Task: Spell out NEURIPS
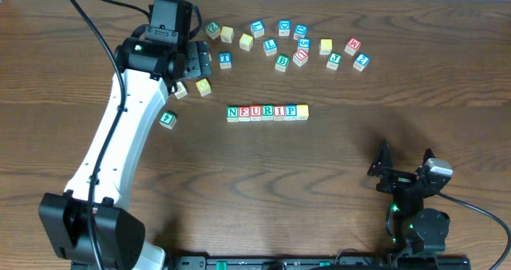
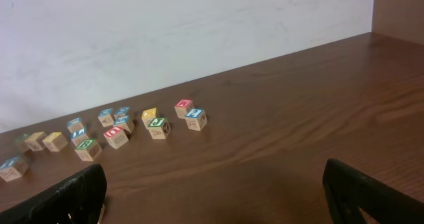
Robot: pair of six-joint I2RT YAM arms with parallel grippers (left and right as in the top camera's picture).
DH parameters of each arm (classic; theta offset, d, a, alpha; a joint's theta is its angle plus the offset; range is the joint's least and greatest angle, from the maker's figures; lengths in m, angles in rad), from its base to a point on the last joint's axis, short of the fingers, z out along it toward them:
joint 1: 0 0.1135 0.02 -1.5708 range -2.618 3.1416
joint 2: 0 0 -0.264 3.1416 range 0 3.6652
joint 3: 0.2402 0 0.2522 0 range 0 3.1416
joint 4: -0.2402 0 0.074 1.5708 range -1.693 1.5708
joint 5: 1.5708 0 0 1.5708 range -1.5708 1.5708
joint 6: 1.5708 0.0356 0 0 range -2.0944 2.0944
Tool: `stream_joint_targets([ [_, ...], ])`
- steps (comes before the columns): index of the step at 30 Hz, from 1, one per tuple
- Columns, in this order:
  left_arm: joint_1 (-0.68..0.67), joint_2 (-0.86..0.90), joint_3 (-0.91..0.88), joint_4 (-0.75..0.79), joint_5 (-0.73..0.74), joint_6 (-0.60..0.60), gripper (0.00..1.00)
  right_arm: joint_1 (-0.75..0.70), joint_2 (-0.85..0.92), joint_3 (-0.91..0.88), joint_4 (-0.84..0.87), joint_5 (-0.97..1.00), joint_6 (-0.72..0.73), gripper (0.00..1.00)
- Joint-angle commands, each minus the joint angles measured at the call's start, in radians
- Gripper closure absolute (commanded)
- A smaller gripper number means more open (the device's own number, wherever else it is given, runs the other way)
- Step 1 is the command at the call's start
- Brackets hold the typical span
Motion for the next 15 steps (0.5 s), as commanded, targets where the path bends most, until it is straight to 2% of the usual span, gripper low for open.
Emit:
stream_joint_targets([
  [1,0.005,-0.004,0.003,-0.002,-0.009,0.006,0.02,0.004,-0.006,-0.004,-0.002,-0.003,-0.013,0.01],
  [10,0.003,-0.006,0.003,-0.023,-0.038,0.043,0.02,0.004,-0.006,-0.004,-0.002,-0.003,-0.013,0.01],
  [15,0.003,-0.085,-0.006,-0.016,-0.039,0.045,0.02,0.004,-0.006,-0.004,-0.002,-0.003,-0.013,0.01],
])
